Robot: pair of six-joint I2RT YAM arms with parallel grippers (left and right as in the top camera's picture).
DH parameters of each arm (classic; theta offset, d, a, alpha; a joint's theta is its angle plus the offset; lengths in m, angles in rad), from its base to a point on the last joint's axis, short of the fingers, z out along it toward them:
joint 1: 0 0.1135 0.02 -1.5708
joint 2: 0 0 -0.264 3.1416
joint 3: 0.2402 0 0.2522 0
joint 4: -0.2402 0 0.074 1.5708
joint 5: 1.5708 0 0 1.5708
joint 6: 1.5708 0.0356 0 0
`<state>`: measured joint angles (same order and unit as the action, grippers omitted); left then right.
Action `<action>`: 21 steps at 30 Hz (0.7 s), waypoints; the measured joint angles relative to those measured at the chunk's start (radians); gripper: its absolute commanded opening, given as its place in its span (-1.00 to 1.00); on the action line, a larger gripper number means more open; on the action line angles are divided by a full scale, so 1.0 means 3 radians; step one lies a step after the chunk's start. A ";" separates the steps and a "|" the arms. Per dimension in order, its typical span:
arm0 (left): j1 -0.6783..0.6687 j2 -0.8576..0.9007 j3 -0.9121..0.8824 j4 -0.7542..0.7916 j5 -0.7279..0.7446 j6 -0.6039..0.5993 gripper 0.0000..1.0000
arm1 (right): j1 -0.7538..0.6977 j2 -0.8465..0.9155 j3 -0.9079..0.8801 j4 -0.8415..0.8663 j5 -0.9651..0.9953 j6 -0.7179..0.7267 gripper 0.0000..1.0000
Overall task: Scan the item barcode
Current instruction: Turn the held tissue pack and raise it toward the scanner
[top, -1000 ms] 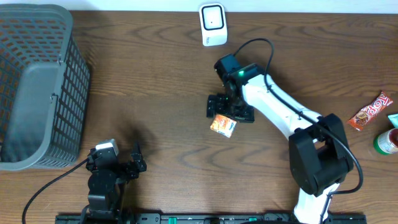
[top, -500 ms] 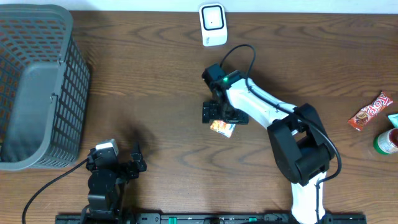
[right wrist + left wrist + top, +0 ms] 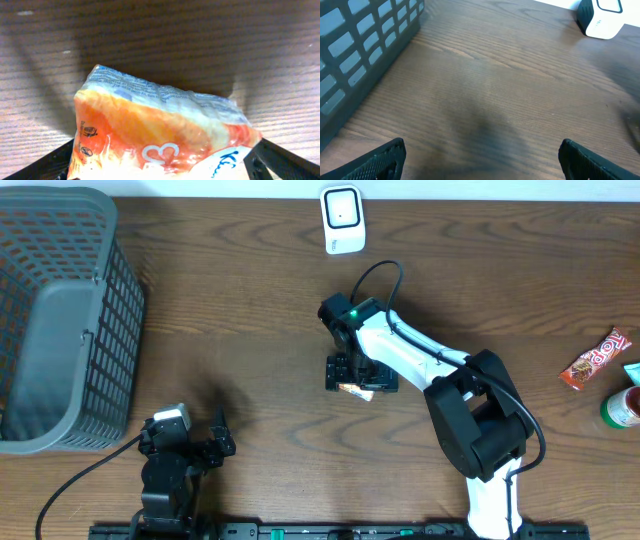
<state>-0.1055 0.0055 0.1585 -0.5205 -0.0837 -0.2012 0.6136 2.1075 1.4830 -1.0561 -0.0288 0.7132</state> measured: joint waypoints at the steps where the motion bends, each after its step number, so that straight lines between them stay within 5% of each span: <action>1: 0.0000 0.0000 0.0000 0.0000 0.0000 0.0000 0.96 | 0.0000 0.0000 0.0000 0.0005 -0.0009 0.0036 0.86; 12: 0.0000 0.0000 0.0000 0.0000 0.0000 0.0000 0.96 | -0.0153 0.0031 0.0009 0.0186 -0.0374 0.0178 0.80; 21: 0.0000 0.0000 0.0000 0.0000 0.0000 0.0000 0.96 | -0.0312 0.0090 0.0079 0.0153 -0.0468 0.0183 0.31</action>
<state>-0.1055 0.0055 0.1585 -0.5205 -0.0837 -0.2012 0.5201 2.1345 1.5066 -1.0103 -0.1692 0.7681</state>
